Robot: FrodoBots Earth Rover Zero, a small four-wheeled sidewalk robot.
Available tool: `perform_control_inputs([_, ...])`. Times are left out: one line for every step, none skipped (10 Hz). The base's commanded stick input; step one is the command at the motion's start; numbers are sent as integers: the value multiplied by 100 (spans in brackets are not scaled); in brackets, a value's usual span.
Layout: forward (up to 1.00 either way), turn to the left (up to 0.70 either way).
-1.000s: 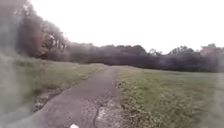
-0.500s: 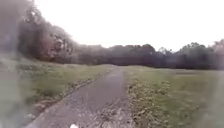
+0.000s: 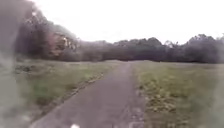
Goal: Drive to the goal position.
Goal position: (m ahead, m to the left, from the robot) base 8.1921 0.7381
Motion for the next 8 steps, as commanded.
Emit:
perform_control_inputs([100,18])
perform_control_inputs([100,13])
perform_control_inputs([100,8])
perform_control_inputs([100,3])
perform_control_inputs([100,0])
perform_control_inputs([100,0])
perform_control_inputs([100,0])
perform_control_inputs([100,0])
